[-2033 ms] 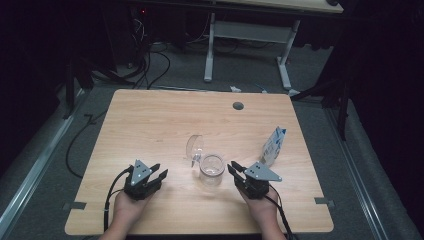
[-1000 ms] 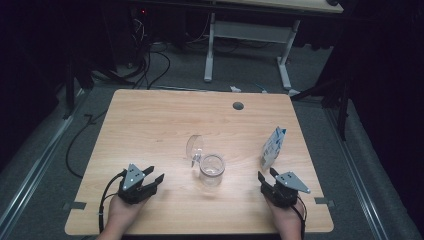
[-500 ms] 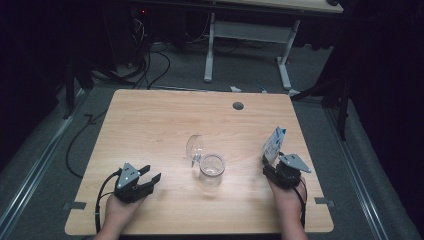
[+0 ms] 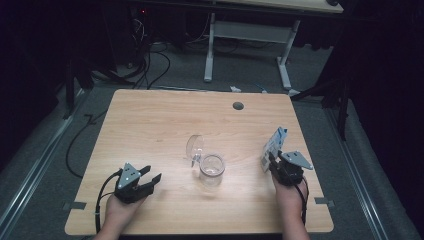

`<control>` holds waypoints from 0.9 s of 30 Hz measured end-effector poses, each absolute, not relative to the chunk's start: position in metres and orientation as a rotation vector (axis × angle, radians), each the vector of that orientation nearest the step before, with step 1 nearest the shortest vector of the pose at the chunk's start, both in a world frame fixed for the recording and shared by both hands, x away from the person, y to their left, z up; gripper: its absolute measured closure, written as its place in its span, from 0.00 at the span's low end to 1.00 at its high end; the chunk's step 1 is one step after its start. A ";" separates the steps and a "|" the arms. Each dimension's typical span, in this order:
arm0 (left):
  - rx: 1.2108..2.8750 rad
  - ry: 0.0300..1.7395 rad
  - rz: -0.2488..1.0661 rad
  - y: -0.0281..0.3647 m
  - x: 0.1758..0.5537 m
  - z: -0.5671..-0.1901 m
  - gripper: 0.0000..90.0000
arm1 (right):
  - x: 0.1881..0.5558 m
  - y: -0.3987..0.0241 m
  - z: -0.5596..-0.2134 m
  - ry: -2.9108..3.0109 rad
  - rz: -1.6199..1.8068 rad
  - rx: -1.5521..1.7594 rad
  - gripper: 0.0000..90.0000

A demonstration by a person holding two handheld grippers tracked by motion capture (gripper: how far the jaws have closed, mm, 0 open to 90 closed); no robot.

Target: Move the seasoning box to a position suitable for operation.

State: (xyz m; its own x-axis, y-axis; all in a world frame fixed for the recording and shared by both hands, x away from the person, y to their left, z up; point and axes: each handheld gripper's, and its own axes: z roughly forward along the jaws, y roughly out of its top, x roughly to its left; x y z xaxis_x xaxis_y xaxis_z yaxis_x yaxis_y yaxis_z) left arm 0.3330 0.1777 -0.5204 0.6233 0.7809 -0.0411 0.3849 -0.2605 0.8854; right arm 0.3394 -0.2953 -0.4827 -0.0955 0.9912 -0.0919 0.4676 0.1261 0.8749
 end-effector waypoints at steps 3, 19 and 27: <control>1.874 0.927 0.513 0.177 0.333 -0.521 0.53 | 0.336 -0.300 -0.482 1.668 0.904 1.436 0.87; 1.881 0.930 0.501 0.177 0.334 -0.521 0.52 | 0.339 -0.309 -0.481 1.661 1.016 1.475 0.61; 1.883 0.942 0.504 0.180 0.335 -0.522 0.52 | 0.350 -0.306 -0.483 1.620 0.983 1.504 0.66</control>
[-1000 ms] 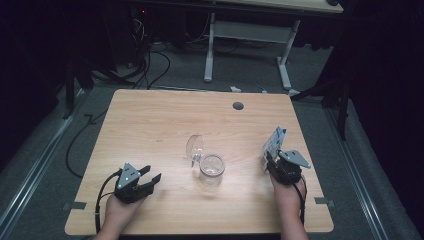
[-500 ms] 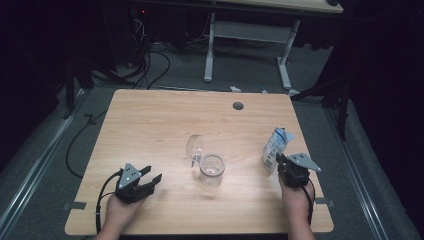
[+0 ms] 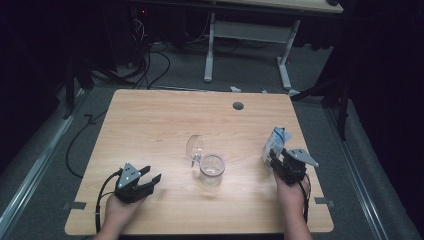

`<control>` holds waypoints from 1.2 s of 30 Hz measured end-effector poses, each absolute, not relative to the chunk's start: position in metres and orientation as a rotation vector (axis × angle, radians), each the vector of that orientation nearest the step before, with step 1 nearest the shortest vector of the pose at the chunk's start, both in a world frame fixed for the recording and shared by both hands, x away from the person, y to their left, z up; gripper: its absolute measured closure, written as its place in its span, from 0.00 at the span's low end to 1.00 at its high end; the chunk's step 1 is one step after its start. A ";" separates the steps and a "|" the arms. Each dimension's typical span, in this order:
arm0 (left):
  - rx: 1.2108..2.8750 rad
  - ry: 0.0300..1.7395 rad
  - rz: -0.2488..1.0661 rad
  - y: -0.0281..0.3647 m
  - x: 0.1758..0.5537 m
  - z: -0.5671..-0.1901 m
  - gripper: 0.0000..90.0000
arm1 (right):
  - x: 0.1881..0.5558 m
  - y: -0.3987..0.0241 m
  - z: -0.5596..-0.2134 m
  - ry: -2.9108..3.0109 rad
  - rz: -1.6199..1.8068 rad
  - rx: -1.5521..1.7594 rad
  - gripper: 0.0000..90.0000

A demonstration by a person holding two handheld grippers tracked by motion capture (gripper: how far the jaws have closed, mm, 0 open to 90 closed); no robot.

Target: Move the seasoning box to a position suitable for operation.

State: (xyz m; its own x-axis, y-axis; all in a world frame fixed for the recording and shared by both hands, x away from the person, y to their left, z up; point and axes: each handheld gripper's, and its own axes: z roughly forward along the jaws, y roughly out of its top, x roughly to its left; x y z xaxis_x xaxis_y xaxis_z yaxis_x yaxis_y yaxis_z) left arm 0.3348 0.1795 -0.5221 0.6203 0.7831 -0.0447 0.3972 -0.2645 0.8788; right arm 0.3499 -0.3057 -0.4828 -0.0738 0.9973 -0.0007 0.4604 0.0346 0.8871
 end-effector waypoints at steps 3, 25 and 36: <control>1.884 0.943 0.503 0.180 0.335 -0.522 0.52 | 0.350 -0.305 -0.483 1.590 0.956 1.513 0.73; 1.873 0.915 0.489 0.180 0.334 -0.522 0.50 | 0.342 -0.309 -0.483 1.649 1.003 1.419 0.97; 1.880 0.871 0.458 0.179 0.333 -0.524 0.49 | 0.342 -0.312 -0.476 1.728 1.038 1.425 0.98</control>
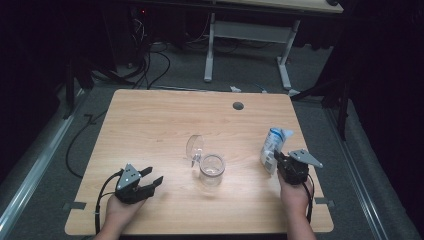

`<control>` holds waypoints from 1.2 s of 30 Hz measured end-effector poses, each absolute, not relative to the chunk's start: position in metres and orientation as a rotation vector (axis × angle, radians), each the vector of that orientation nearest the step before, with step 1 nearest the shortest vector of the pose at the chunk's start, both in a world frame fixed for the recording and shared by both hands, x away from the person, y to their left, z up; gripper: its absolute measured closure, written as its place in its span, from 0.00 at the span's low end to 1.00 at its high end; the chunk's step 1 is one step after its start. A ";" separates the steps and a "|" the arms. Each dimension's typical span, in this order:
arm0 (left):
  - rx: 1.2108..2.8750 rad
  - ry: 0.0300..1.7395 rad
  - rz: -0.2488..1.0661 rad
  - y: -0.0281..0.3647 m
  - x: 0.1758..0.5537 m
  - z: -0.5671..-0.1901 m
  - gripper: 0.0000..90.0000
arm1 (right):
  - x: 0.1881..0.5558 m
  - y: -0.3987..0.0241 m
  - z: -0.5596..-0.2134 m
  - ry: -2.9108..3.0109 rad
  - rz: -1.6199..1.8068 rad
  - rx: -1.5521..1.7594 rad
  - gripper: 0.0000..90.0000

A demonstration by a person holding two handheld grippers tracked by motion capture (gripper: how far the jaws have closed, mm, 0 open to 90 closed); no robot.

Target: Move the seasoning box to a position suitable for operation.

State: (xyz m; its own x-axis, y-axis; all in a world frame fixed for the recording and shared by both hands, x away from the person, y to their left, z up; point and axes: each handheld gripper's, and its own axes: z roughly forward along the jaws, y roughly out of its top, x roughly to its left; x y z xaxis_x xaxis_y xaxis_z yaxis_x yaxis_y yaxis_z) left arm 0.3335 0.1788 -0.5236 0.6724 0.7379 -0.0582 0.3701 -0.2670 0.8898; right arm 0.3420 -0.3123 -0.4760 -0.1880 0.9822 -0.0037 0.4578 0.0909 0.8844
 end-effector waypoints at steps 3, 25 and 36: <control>1.876 0.872 0.459 0.178 0.334 -0.524 0.48 | 0.343 -0.314 -0.473 1.755 1.050 1.423 0.99; 1.848 0.858 0.443 0.179 0.333 -0.525 0.46 | 0.326 -0.306 -0.445 1.972 1.087 1.370 0.99; 1.851 0.842 0.439 0.178 0.332 -0.526 0.46 | 0.317 -0.296 -0.433 2.086 1.025 1.317 0.99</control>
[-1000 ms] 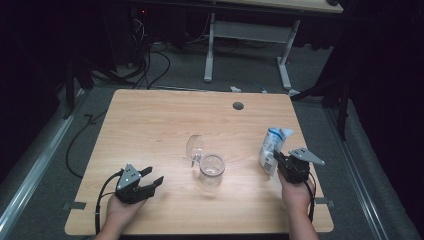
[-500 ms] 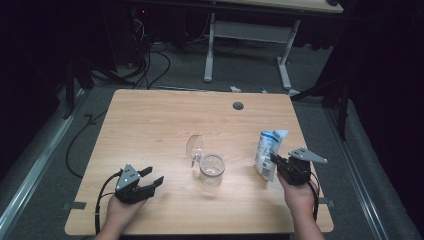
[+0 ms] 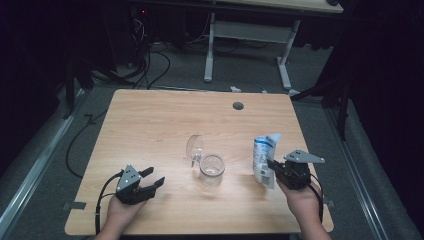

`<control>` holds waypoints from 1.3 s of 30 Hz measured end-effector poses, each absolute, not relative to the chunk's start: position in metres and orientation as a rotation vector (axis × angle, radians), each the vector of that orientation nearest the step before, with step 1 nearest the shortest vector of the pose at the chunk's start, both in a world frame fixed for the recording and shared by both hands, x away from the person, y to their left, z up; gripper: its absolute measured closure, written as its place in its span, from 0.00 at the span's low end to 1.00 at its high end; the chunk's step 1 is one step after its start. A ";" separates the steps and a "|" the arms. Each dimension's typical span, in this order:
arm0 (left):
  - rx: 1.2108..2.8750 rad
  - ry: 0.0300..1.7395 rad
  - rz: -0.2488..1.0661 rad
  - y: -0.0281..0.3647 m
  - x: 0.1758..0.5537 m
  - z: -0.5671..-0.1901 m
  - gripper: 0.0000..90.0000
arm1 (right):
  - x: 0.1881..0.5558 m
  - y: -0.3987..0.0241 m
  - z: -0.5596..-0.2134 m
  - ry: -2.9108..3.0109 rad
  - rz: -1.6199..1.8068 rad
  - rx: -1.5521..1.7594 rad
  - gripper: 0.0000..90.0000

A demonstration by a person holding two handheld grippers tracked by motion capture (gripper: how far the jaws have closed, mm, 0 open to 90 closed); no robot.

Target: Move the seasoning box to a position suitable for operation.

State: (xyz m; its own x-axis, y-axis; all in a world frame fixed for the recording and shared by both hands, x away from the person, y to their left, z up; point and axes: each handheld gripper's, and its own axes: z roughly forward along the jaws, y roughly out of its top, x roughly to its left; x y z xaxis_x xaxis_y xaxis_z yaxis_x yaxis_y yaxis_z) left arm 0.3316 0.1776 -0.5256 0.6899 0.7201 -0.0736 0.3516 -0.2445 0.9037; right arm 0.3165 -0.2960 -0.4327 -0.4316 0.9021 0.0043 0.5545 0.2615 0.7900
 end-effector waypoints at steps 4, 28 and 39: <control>1.847 0.835 0.439 0.178 0.331 -0.525 0.46 | 0.315 -0.290 -0.430 2.131 0.985 1.294 0.99; 1.856 0.754 0.440 0.165 0.319 -0.521 0.46 | 0.314 -0.266 -0.421 2.360 0.844 1.239 0.99; 1.850 0.748 0.437 0.165 0.319 -0.521 0.46 | 0.317 -0.256 -0.416 2.433 0.775 1.202 1.00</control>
State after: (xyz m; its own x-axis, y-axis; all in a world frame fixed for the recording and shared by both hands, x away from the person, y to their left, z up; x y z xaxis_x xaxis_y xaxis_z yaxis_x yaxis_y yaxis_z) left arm 0.3189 0.1650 -0.5212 0.7383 0.6730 -0.0442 0.2919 -0.2597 0.9205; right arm 0.3170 -0.2559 -0.4157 -0.5957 0.8021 -0.0424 0.6297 0.4991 0.5952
